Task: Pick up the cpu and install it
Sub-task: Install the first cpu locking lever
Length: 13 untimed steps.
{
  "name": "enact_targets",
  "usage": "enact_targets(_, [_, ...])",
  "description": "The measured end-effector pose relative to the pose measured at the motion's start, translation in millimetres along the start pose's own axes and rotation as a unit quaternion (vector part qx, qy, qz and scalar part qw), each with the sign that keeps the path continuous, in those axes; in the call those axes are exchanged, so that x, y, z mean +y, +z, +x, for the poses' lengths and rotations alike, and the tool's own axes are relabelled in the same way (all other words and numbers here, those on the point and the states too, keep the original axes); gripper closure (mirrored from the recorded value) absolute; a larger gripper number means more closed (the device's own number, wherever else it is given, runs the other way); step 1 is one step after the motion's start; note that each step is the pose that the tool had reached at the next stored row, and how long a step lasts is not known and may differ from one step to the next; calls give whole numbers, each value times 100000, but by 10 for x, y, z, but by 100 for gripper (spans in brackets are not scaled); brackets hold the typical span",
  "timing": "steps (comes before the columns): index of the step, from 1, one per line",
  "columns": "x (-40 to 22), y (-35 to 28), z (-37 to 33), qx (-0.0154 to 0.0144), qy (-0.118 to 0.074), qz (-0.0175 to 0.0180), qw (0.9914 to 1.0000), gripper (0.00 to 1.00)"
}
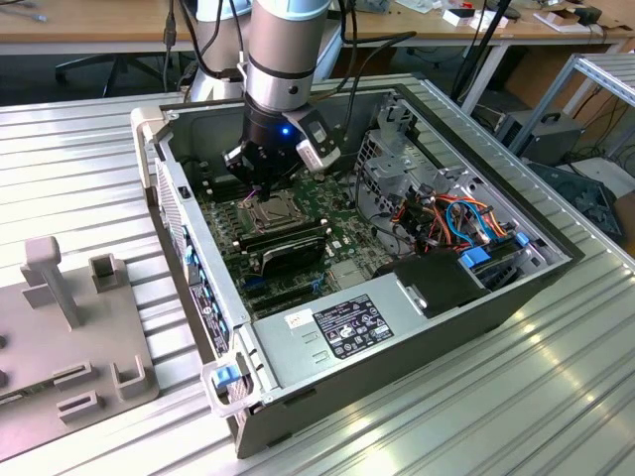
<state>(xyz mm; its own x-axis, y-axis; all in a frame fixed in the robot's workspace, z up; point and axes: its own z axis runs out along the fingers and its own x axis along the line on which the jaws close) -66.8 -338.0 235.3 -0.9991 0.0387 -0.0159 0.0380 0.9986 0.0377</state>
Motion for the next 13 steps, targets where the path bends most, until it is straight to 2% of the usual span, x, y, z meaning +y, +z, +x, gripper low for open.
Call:
enact_targets(5, [0,0,-4,2,-28,-5,100000,89])
enact_targets(9, [3,3,-46,-2,-13,-5,100000,89])
enact_targets(13, [39,6,-50,1,-8,-5,100000,89])
